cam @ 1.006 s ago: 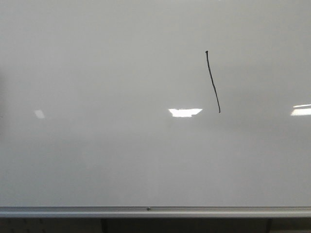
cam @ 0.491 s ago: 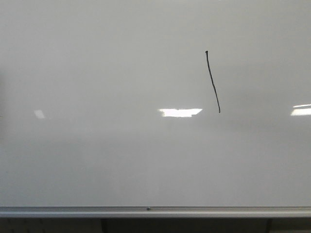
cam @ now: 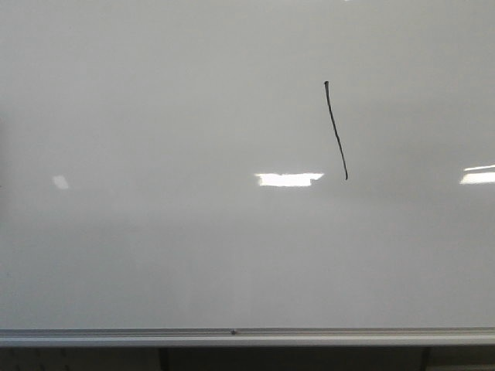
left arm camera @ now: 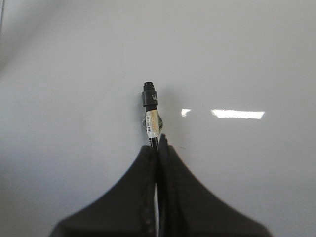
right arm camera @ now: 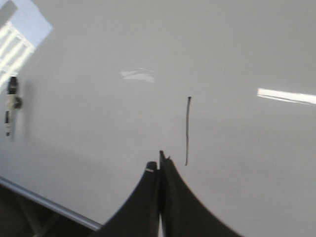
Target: Write number 1 on whiteboard
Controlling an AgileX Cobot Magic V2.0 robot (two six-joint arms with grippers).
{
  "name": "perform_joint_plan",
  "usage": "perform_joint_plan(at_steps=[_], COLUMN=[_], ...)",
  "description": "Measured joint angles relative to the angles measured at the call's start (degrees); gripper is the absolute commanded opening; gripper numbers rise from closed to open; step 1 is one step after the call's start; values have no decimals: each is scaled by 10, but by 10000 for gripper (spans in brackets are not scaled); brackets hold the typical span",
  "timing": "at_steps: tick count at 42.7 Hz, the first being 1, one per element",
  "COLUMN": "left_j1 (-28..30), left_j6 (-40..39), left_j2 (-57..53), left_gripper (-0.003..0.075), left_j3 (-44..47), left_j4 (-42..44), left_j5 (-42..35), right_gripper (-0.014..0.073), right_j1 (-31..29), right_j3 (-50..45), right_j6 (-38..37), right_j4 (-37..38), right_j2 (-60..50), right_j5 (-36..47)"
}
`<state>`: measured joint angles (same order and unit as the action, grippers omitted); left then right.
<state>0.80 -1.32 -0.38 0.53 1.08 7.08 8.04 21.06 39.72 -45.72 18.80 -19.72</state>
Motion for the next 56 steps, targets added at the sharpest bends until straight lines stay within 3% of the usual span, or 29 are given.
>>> perform_joint_plan(at_steps=[9, 16, 26, 56], left_j1=[0, 0, 0, 0], left_j6=[0, 0, 0, 0], left_j2=[0, 0, 0, 0], left_gripper=[-20, -20, -20, -20], left_j3=[0, 0, 0, 0], left_j4=[0, 0, 0, 0], left_j5=[0, 0, -1, -1], right_gripper=[-60, -60, -60, -60], right_j1=[-51, -90, -96, -96], right_j3=[-87, -155, -224, -226], right_j6=[-209, -310, -339, -358], right_j4=[176, 292, 342, 358], right_j2=[-84, -143, -193, -194], right_j5=[57, 59, 70, 64])
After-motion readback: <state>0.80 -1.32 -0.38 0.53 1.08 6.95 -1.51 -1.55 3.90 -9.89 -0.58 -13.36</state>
